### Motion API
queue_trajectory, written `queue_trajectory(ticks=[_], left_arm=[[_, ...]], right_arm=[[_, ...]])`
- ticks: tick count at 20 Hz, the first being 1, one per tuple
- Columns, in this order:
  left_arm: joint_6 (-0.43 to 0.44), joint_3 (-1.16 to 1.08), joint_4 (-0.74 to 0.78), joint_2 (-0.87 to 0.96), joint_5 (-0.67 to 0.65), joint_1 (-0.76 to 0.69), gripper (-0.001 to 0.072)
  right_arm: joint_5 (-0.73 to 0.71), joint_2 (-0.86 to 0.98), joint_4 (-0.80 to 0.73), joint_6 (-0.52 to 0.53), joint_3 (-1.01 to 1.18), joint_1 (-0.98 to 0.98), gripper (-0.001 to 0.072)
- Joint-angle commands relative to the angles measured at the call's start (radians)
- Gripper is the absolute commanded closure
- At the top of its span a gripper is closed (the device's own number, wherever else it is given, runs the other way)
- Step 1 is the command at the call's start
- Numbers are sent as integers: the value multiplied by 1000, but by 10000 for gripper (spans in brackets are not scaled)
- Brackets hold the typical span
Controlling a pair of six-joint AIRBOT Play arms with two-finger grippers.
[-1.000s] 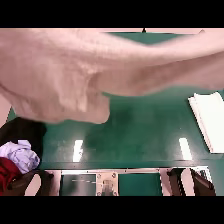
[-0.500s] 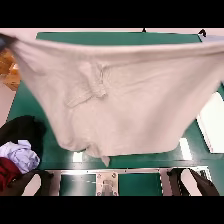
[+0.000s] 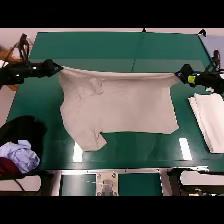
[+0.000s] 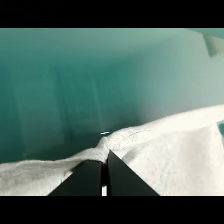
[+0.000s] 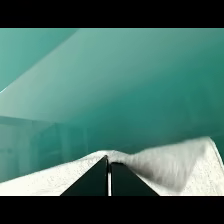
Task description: Fold the shirts.
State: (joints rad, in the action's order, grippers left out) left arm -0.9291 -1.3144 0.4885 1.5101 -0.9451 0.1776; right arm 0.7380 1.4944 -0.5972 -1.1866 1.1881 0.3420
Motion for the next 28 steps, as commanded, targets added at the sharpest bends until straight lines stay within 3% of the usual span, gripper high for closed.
queue_trajectory(ticks=[1, 6, 10, 12, 21, 22, 23, 24, 25, 26, 28], left_arm=[[9, -151, -6, 140, 63, -18, 684], [-47, -231, 65, 141, 47, -18, 684], [-187, -228, 357, 142, -136, -18, 684], [-200, -204, 422, 142, -219, -18, 683], [-196, -27, 426, 142, -204, -19, 683], [-196, -27, 417, 142, -203, -19, 683], [-198, -27, 403, 142, -203, -19, 682], [-200, -28, 385, 142, -208, -19, 624], [-214, -30, 370, 141, -232, -18, 264], [-270, -37, 368, 140, -272, -15, 51], [-325, -59, 372, 137, -406, 3, 55]], right_arm=[[2, 182, 22, -15, 165, -16, 703], [51, 208, 12, -16, 269, -15, 703], [256, 208, -197, -57, 261, -1, 703], [330, 208, -318, -95, 241, -1, 703], [385, 208, -375, -115, 98, -3, 702], [386, 208, -372, -116, 100, -3, 692], [390, 208, -372, -124, 106, -3, 600], [412, 208, -372, -136, 121, -2, 492], [454, 208, -372, -151, 145, 3, 458], [514, 203, -373, -166, 172, 13, 421], [611, 162, -373, -179, 193, 42, 422]])
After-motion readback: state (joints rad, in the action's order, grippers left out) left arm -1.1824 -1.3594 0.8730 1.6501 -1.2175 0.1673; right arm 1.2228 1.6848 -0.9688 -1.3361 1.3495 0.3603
